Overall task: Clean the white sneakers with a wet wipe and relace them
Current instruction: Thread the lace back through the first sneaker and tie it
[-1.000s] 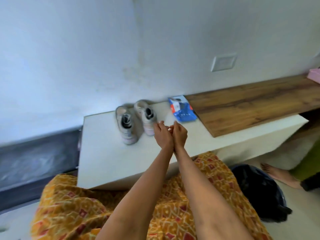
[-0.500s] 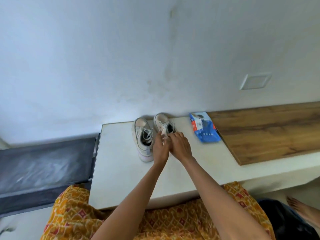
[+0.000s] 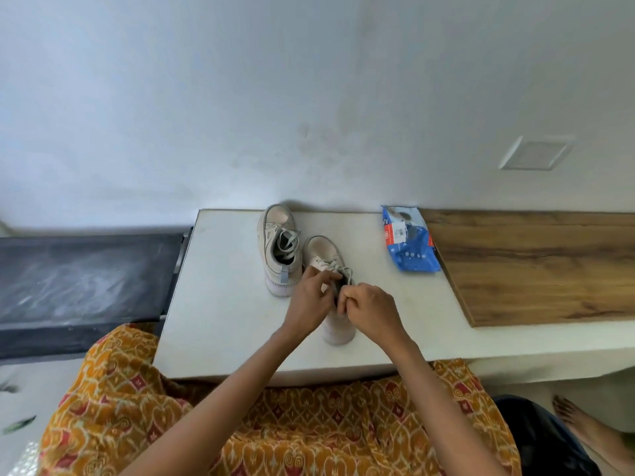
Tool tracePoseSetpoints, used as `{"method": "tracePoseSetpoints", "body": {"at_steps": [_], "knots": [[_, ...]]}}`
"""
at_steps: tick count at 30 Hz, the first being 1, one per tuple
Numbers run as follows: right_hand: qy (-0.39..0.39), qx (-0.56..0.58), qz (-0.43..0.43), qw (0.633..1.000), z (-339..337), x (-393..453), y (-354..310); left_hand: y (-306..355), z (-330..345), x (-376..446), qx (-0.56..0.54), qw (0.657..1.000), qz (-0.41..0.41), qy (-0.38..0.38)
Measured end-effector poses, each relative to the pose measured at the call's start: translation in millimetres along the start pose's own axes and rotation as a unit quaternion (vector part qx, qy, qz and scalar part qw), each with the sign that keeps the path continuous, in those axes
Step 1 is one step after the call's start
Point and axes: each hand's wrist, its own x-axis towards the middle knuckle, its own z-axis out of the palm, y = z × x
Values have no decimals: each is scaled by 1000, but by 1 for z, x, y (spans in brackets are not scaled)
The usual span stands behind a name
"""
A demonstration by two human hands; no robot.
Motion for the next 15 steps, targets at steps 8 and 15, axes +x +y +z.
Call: {"method": "tracePoseSetpoints", "body": {"at_steps": [8,15], "knots": [[29,27,-72,997,19,-5,15,-17,-28,-27,42,992,92,-74],[-26,67,-70,995,21,19,50,-7,-29,-18,-43,998,-19,-32]]}}
